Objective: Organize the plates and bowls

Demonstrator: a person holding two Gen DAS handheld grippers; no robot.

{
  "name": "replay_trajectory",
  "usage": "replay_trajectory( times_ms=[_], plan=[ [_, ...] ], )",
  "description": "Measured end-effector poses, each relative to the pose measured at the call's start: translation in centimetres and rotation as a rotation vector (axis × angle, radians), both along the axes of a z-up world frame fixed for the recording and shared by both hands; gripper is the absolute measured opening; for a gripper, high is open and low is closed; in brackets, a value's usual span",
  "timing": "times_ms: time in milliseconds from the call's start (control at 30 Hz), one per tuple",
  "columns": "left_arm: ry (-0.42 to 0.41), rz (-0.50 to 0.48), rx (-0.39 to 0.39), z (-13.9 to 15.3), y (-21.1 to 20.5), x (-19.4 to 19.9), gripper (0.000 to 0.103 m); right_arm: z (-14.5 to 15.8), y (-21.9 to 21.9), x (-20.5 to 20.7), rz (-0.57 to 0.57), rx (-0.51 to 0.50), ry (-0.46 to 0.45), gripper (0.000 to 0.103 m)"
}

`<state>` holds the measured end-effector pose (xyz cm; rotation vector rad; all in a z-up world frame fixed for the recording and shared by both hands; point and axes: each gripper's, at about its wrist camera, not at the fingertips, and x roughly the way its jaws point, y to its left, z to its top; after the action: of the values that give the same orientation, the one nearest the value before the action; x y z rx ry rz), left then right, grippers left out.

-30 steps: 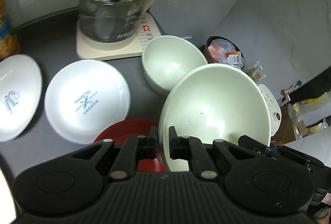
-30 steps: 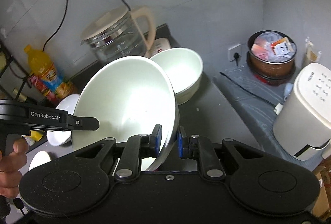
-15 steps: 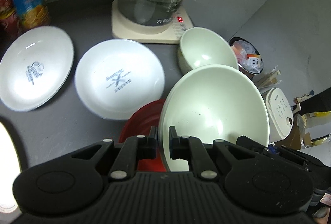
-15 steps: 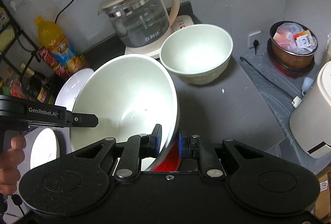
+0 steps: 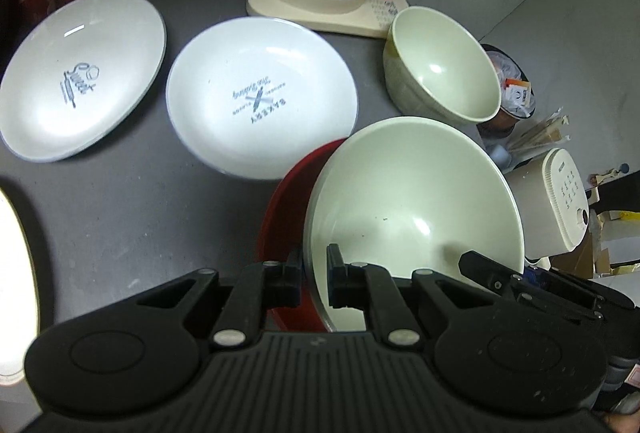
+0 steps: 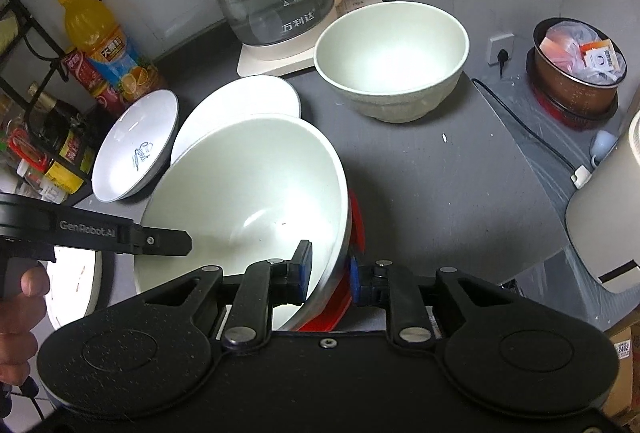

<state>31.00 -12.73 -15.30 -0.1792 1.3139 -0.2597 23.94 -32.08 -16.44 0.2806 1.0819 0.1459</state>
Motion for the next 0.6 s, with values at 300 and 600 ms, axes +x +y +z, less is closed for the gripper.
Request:
replay_trajectory(
  times_ms=[300,600],
  plan=[
    [0.021,0.016,0.02,-0.8,0.1,0.1,0.011,-0.3,0.6,0.8,0.034,-0.024,0.016,0.021],
    [0.049,0.056,-0.019,-0.3,1.6,0.5,0.013,-1.5,1.2,1.3,0.04,-0.051,0.038,0.015]
  ],
)
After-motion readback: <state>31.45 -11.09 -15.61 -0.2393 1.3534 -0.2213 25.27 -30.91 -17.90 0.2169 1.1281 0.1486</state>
